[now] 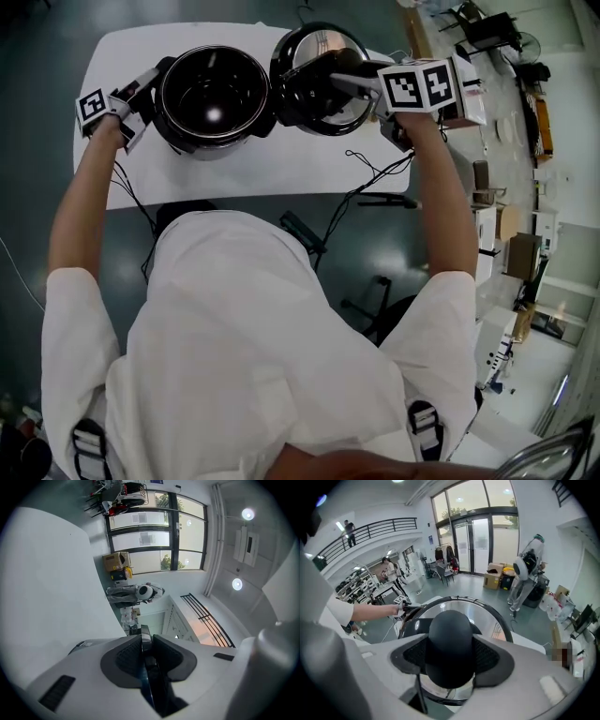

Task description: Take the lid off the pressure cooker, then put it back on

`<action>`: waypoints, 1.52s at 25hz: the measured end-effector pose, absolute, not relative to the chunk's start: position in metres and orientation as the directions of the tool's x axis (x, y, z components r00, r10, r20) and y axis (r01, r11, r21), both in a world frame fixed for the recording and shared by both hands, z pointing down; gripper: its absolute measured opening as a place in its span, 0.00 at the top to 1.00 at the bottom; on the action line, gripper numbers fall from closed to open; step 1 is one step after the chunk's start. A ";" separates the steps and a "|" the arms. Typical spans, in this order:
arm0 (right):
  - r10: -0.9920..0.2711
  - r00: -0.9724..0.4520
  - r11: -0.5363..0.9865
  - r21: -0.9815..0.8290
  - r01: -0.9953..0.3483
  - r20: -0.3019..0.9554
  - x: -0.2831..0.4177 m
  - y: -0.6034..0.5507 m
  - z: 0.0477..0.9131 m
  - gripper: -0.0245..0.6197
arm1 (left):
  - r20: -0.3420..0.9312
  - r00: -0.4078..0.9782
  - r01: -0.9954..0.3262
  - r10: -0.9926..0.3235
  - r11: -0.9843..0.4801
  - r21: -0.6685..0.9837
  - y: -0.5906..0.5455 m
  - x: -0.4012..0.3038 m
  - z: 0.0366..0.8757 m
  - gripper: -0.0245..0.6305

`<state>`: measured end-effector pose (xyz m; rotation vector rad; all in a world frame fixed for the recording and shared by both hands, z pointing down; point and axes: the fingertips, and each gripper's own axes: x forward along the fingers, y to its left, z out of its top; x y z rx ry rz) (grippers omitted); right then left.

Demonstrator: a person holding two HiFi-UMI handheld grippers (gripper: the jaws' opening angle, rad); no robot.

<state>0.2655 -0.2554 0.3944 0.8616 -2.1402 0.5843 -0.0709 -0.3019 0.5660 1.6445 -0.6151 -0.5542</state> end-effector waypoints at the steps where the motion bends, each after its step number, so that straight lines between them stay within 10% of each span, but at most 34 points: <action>1: -0.378 -0.512 0.687 -0.137 -0.713 0.771 0.249 -0.257 0.390 0.53 | -0.019 0.747 -0.089 -0.665 -0.128 0.988 -0.302 -0.071 0.567 0.84; 16: -0.211 -0.525 0.804 -0.159 -0.573 0.825 0.075 -0.261 0.413 0.53 | -0.055 0.747 -0.074 -0.663 -0.166 0.983 -0.301 -0.068 0.555 0.84; 38: -0.231 -0.405 0.652 -0.168 -0.740 0.885 0.046 -0.261 0.479 0.53 | -0.083 0.745 -0.042 -0.662 -0.171 0.984 -0.304 -0.069 0.562 0.84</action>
